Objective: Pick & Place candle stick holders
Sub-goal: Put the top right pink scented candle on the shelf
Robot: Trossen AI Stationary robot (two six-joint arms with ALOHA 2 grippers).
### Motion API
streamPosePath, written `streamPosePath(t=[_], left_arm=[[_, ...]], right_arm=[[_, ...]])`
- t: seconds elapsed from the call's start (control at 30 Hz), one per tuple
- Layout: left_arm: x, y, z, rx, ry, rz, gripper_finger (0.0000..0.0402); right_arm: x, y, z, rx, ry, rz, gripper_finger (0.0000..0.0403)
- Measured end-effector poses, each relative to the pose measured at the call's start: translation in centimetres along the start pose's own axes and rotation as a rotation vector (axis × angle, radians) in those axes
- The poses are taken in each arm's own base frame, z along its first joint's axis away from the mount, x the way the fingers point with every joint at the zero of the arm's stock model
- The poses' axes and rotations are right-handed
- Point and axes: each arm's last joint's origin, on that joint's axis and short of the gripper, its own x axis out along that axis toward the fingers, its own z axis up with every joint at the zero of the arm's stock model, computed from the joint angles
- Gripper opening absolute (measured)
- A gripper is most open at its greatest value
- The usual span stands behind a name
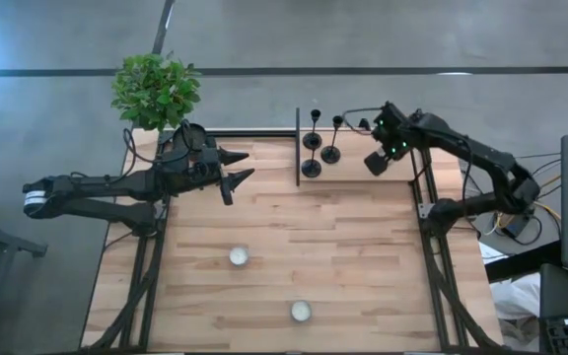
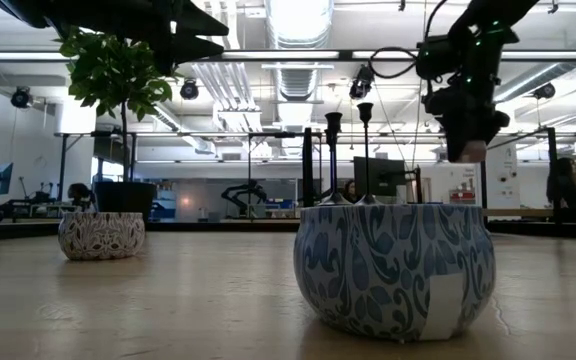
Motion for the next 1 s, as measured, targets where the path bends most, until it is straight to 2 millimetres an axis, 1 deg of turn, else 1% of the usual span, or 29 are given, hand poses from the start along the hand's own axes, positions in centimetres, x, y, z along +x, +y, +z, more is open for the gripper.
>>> streamPosePath(t=[0.13, 0.27, 0.5, 0.8, 1.0], left_arm=[[0.0, 0.0, 0.0, 0.0, 0.0, 0.0, 0.0236], [0.0, 0.0, 0.0, 0.0, 0.0, 0.0, 0.0236], [0.0, 0.0, 0.0, 0.0, 0.0, 0.0, 0.0236], [0.0, 0.0, 0.0, 0.0, 0.0, 0.0, 0.0236], [0.0, 0.0, 0.0, 0.0, 0.0, 0.0, 0.0236]], right_arm=[[0.2, -1.4, 1.7, 0.012, 0.06, -0.024, 0.0292], [0.3, -2.6, 3.6, 0.016, 0.068, -0.035, 0.0293], [1.2, -3.9, 6.0, -0.122, 0.087, -0.039, 0.0293], [3.5, -5.7, 6.7, -0.314, 0.162, -0.029, 0.0293], [4.2, -6.3, 7.0, -0.441, 0.162, -0.022, 0.0294]])
